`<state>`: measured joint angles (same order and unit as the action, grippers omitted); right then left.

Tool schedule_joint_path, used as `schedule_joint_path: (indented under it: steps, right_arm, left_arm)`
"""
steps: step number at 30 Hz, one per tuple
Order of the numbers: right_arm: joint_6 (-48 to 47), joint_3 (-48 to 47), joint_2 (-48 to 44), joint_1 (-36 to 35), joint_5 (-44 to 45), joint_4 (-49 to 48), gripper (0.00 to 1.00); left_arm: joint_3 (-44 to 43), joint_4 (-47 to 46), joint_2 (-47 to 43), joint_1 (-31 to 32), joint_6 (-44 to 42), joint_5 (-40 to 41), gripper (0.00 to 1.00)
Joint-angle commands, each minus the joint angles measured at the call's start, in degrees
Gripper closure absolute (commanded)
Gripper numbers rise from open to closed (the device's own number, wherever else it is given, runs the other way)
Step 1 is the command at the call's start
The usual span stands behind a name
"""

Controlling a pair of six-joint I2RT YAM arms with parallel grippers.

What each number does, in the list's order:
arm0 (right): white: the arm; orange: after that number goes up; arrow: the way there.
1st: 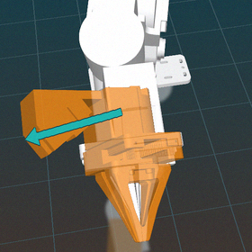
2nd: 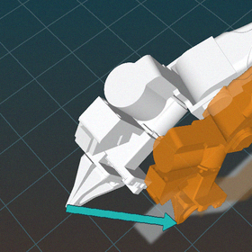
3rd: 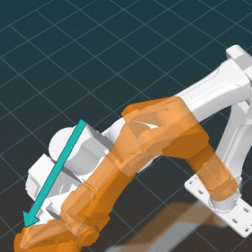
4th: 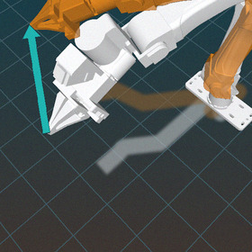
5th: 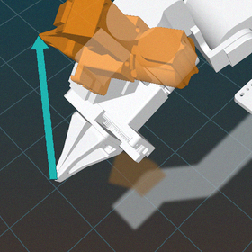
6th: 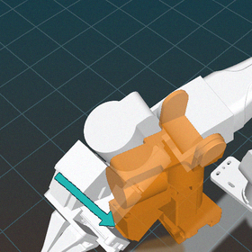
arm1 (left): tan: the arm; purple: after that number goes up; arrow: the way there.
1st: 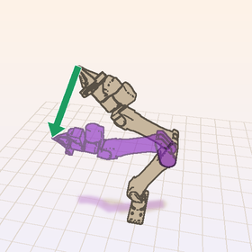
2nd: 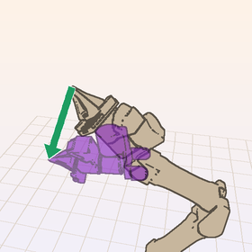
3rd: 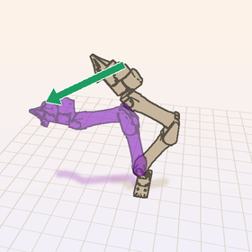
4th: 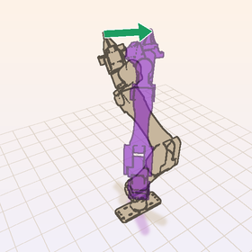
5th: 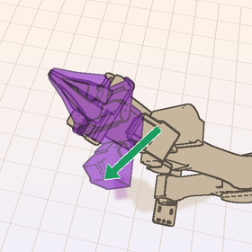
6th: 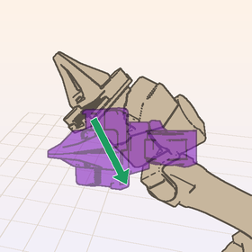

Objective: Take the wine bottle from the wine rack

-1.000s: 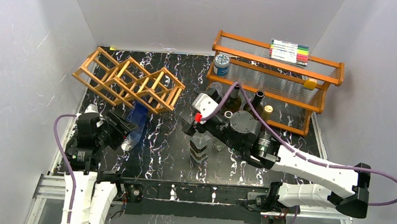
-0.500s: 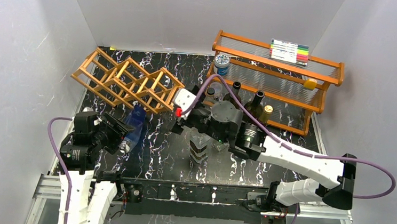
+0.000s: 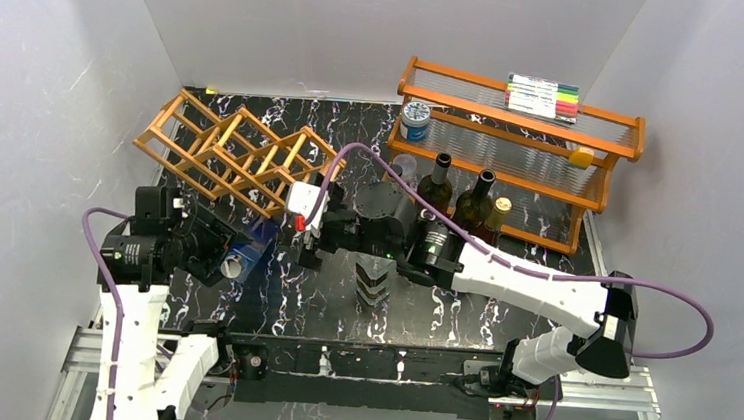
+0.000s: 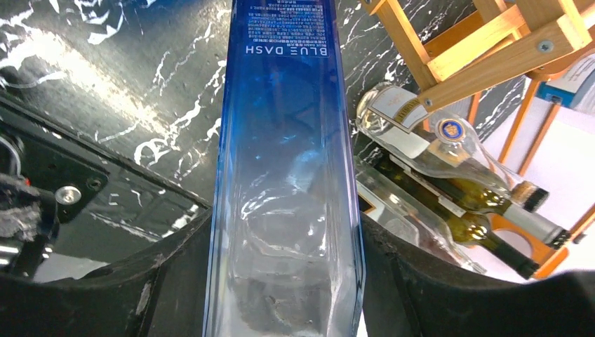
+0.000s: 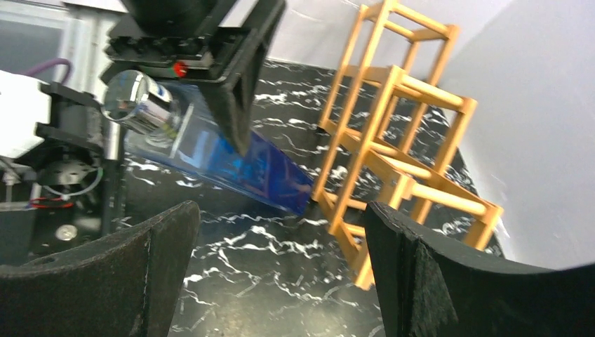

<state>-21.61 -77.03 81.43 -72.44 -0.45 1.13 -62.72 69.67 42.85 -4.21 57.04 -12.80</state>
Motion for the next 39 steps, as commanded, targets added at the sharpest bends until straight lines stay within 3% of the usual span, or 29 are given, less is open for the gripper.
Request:
schedule_joint_path:
  steps: [1, 10, 24, 31, 39]
  right_arm:
    - [1.5, -1.4, 1.8, -1.0, -9.6, -6.3, 0.02]
    - [4.4, 0.8, 7.5, -4.8, -8.0, -12.9, 0.02]
    - [2.3, 2.0, 16.3, -6.7, 3.6, -21.7, 0.02]
    - [0.2, 2.3, 19.6, -7.1, 7.9, -24.4, 0.12]
    - [0.6, 3.9, 20.6, -8.2, 14.6, -30.6, 0.08]
  left_arm:
    - [-5.4, -0.4, -0.8, 0.0, 7.3, -5.3, 1.00]
    - [-5.4, -4.9, -2.2, 0.0, 15.6, -4.8, 1.00]
    - [-6.2, -4.0, -2.3, 0.1, 15.8, -5.6, 1.00]
    - [-5.4, -4.3, -2.6, 0.0, 15.7, -6.3, 1.00]
    - [-4.4, -4.7, -3.2, 0.0, 16.2, -6.1, 0.97]
